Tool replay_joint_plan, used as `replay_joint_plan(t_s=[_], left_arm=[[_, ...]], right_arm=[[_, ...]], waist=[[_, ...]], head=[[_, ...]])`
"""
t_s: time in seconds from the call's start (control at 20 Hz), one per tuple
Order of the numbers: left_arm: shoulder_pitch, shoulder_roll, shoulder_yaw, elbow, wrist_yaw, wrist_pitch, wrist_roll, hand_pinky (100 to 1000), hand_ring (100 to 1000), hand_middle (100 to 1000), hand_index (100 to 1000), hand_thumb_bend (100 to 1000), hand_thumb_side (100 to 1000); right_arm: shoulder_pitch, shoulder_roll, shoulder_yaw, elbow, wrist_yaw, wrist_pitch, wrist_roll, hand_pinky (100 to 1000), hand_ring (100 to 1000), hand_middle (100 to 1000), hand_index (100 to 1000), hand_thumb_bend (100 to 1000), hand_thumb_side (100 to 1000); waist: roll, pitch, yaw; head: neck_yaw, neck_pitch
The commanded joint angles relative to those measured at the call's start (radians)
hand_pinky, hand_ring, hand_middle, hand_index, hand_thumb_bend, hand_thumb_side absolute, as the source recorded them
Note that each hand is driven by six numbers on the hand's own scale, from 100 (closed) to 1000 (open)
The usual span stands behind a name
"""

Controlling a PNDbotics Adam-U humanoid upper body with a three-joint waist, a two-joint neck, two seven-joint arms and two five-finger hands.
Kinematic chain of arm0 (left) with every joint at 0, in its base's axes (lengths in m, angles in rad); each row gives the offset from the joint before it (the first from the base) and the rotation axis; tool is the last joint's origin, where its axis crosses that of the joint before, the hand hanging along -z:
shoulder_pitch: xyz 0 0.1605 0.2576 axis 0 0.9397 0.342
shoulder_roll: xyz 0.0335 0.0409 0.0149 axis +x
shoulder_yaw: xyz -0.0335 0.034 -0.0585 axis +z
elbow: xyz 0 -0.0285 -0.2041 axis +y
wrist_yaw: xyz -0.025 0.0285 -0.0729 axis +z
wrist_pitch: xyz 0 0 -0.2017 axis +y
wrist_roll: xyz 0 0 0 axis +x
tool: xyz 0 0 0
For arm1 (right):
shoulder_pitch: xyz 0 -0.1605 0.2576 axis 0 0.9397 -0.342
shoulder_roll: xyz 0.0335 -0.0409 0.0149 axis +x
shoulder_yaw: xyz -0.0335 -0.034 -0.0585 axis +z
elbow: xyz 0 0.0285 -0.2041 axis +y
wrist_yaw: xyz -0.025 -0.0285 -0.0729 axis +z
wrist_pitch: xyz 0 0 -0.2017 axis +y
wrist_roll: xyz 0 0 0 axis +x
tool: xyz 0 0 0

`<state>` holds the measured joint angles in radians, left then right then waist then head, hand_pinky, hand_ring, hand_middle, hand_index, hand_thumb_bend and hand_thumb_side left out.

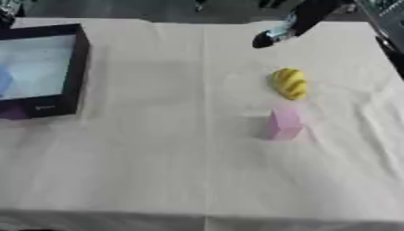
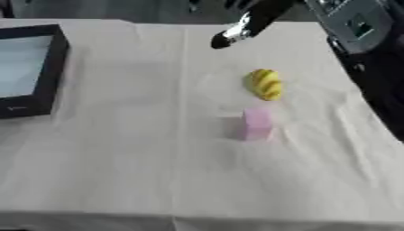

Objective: Pick up the objects with one hand, pass them to the other hand, and then place them into the box on the other side of the table.

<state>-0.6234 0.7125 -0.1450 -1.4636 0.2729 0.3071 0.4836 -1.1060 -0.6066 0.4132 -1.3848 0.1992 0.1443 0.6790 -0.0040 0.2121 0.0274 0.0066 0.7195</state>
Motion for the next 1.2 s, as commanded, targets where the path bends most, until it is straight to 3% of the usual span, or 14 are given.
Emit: replay_joint_plan(t_s=[0.05, 0.2, 0.6, 1.2], left_arm=[[-0.010, 0.046, 0.016, -0.019, -0.006, 0.008, 0.000, 637, 688, 668, 803, 561, 599], [-0.009, 0.048, 0.018, -0.024, -0.010, 0.009, 0.004, 634, 684, 660, 797, 559, 591], [-0.004, 0.044, 0.019, -0.042, -0.006, -0.002, 0.014, 633, 682, 658, 795, 558, 586], [-0.005, 0.040, 0.018, -0.052, -0.006, 0.006, 0.015, 633, 682, 656, 792, 552, 578]], right_arm=[[0.011, -0.101, 0.006, -0.086, -0.020, 0.027, -0.002, 860, 858, 862, 851, 635, 349], [0.050, -0.159, 0.014, -0.156, -0.016, 0.064, -0.014, 861, 861, 855, 849, 637, 357], [0.148, -0.243, 0.024, -0.291, -0.030, 0.088, -0.009, 861, 863, 864, 867, 639, 356], [0.228, -0.232, 0.072, -0.315, -0.003, 0.126, -0.033, 856, 836, 836, 839, 632, 333]], waist=[[-0.013, -0.041, -0.001], [-0.013, -0.040, -0.001], [-0.010, -0.033, 0.003], [-0.006, -0.026, 0.009]], head=[[0.009, 0.001], [0.012, 0.003], [0.013, 0.008], [-0.015, 0.008]])
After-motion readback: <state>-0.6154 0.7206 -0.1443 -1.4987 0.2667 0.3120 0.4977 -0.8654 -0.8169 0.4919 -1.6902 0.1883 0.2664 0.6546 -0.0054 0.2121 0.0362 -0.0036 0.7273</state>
